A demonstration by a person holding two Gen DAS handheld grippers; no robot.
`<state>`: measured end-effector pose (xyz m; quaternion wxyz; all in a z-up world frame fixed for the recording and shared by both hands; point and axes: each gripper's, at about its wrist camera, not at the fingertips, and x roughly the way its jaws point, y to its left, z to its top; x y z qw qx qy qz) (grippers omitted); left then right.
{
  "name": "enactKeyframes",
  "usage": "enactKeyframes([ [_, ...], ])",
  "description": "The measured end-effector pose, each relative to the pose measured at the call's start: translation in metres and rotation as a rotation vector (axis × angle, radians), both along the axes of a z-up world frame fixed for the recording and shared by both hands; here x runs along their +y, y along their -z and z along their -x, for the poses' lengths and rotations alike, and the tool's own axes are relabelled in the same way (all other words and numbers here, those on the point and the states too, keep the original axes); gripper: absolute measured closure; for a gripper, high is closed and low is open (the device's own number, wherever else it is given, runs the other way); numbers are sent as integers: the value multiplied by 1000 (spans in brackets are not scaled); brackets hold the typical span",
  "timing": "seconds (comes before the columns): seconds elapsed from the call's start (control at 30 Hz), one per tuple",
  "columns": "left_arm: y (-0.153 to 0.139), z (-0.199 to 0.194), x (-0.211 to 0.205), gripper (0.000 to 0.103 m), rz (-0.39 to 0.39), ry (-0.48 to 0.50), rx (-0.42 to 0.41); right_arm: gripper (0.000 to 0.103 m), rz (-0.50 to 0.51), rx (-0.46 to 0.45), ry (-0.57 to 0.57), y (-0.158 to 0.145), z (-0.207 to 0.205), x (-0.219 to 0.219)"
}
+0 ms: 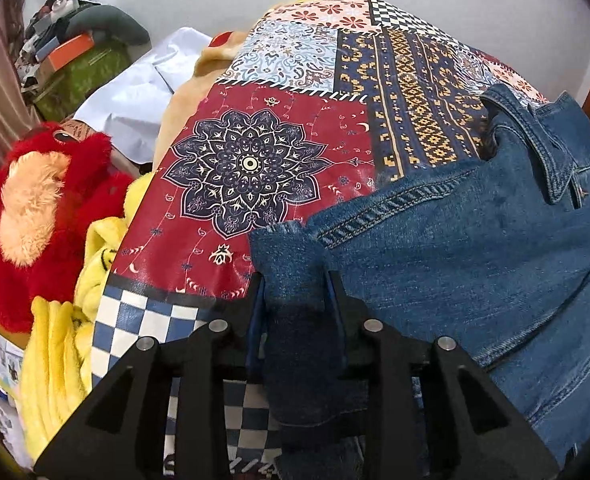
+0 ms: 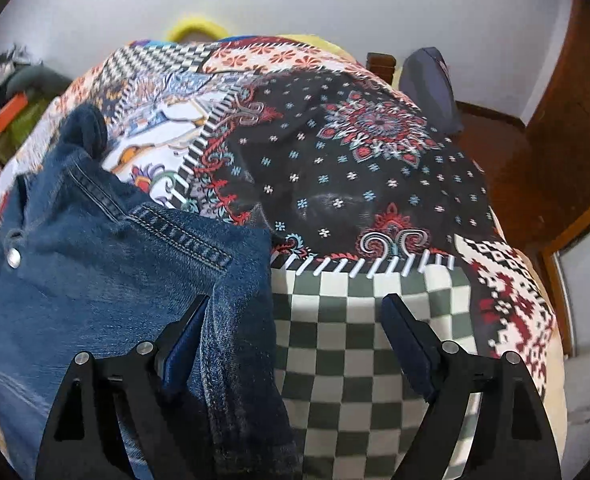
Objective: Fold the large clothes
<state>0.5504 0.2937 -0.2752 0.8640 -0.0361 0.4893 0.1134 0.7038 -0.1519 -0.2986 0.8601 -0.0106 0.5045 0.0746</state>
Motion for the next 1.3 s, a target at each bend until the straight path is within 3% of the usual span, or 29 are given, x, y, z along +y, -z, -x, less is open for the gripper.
enactKeyframes([
  [0.17, -22, 13, -6, 73, -27, 8, -8, 20, -8, -65, -7, -44, 26, -1],
  [0.33, -66, 42, -17, 72, -18, 23, -67, 20, -17, -163, -58, -104, 69, 1],
  [0.53, -127, 93, -43, 53, -46, 67, -178, 20, -73, -262, -126, -166, 132, 5],
  [0.7, -163, 144, -67, 45, -38, 114, -247, 19, -89, -311, -176, -195, 188, 7],
  [0.97, -177, 226, -93, 11, -45, 150, -297, 19, -65, -307, -233, -195, 278, 5],
  [1.13, -156, 263, -94, 9, 2, 131, -247, 19, -26, -268, -236, -171, 321, -3],
  [1.3, -118, 294, -83, 8, 103, 55, -165, 19, 10, -215, -200, -138, 356, -21],
])
